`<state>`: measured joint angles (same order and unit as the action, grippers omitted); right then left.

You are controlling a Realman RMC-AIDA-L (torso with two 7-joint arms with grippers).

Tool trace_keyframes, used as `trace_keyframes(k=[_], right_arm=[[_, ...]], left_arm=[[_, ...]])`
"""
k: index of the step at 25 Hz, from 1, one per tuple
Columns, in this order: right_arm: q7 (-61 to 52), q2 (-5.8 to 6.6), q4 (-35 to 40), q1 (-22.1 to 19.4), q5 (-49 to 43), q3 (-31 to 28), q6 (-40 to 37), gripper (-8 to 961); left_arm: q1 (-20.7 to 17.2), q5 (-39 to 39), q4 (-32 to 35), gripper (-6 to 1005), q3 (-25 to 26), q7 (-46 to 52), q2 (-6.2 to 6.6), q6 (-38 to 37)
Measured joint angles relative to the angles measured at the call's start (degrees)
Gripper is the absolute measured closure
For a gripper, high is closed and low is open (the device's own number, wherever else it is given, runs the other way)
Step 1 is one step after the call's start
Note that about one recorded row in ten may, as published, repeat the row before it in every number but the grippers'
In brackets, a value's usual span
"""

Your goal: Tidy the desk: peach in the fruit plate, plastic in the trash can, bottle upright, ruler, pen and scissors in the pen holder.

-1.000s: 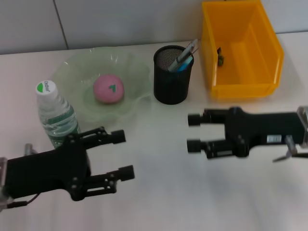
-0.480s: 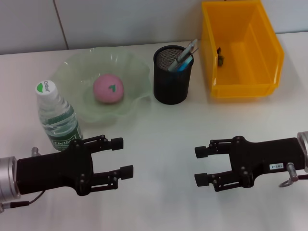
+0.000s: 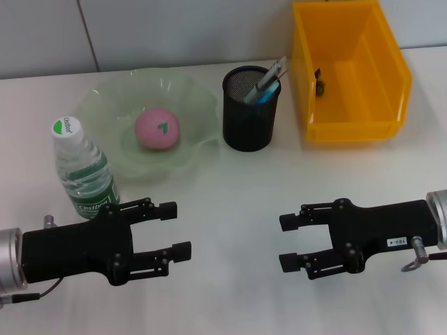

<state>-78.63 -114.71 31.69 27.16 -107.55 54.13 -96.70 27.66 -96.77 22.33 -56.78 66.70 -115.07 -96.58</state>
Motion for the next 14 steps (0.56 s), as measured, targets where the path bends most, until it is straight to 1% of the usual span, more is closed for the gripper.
trace_keyframes(k=[9,14], right_arm=[[0.05,-0.36,-0.06,0.00,-0.10,-0.37,0.15,170],[-0.05,-0.44,-0.06,0.03,-0.12,-0.37,0.15,170]], left_arm=[[-0.27,-0.02,0.36,237,-1.01,0.14,0.10,-0.09],[0.00,-1.34,0.41,237,-1.39,0.28,0.11,0.15]])
